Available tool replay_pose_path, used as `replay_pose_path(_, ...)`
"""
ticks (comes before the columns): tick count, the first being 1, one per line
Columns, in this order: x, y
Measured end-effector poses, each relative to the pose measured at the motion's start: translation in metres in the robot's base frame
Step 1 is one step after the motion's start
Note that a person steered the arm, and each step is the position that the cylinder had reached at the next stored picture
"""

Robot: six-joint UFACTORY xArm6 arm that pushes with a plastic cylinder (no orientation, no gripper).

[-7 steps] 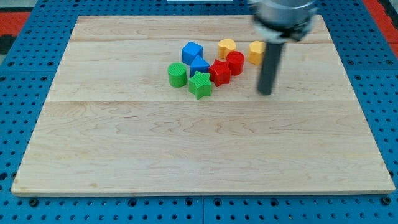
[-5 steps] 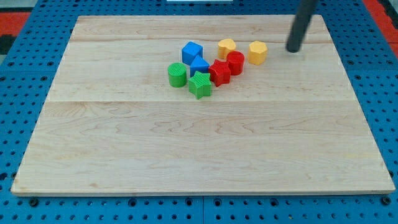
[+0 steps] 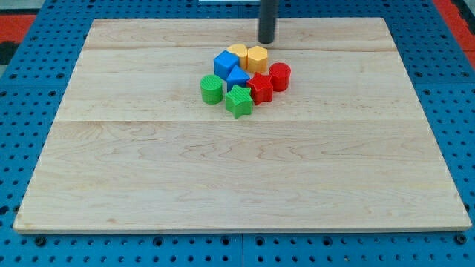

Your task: Adjust the yellow blocks to form a group

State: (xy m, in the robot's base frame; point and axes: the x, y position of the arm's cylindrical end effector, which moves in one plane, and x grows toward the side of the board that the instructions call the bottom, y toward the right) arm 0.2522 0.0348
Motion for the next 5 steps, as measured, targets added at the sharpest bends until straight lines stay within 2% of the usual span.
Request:
replay_pose_path(1,0.034,-0.004)
replay_pose_path(2,0.042,-0.037)
replay_pose_path(3,0.014,-0.041)
replay_pose_path(4,0.005,-0.082)
replay_pose_path(5,0.014,-0.130)
